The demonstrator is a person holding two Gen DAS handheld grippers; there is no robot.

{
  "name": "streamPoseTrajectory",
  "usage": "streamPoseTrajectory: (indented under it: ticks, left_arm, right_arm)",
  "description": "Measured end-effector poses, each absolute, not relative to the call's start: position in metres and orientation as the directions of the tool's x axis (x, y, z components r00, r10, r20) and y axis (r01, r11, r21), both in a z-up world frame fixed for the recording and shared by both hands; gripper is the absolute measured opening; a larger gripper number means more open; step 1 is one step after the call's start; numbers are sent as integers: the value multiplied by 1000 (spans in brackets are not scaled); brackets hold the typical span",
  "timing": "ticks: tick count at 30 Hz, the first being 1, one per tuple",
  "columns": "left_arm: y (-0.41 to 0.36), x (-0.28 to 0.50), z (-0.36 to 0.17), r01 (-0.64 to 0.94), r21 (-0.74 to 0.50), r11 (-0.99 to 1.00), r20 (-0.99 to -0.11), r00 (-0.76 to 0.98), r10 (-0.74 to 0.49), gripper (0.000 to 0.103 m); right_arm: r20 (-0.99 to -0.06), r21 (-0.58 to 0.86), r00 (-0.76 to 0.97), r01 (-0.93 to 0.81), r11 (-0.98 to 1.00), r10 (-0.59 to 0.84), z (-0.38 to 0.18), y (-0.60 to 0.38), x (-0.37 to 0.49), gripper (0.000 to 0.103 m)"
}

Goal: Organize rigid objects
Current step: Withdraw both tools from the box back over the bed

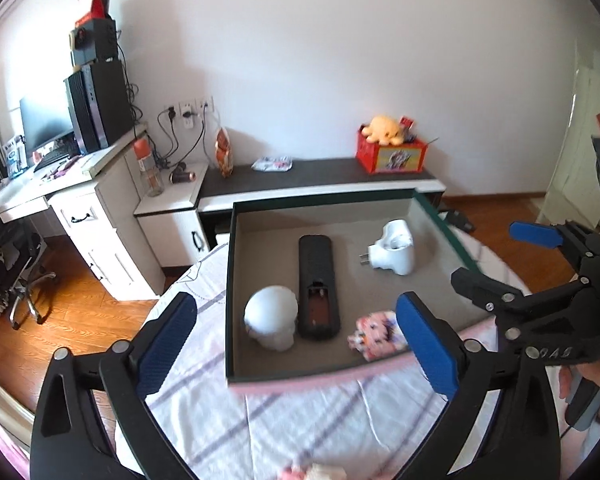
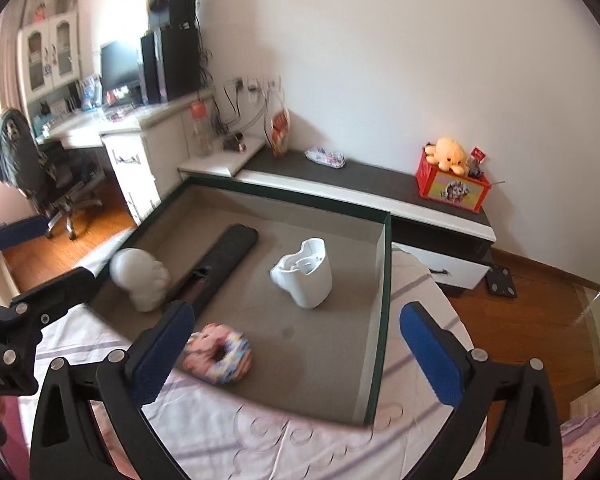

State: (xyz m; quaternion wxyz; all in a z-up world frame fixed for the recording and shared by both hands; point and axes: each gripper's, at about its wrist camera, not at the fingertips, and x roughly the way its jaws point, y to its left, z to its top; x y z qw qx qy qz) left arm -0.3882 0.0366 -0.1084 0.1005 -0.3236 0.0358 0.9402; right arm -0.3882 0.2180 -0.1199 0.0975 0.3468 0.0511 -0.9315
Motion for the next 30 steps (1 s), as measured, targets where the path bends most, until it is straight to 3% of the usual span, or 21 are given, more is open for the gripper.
streamPoseTrajectory:
  ticks: [12,22,30]
  left_arm:
    - [1,-257,-86,-181,2,-983,-502,-851,156,103]
    - [-18,-185,-114,-153,3,-988,-533,-836,128,103]
    - [-21,-172,-130,-155,3,-988,-570,-812,126,103]
  right_arm:
    - [-540,-6,-828,186,-983,-154,-93,234,-253,103]
    - [-527,31,-845,87,-996,-91,-116,251,-173,103]
    - [-562,69,-822,69,-995,-96,-136,256,-159,103]
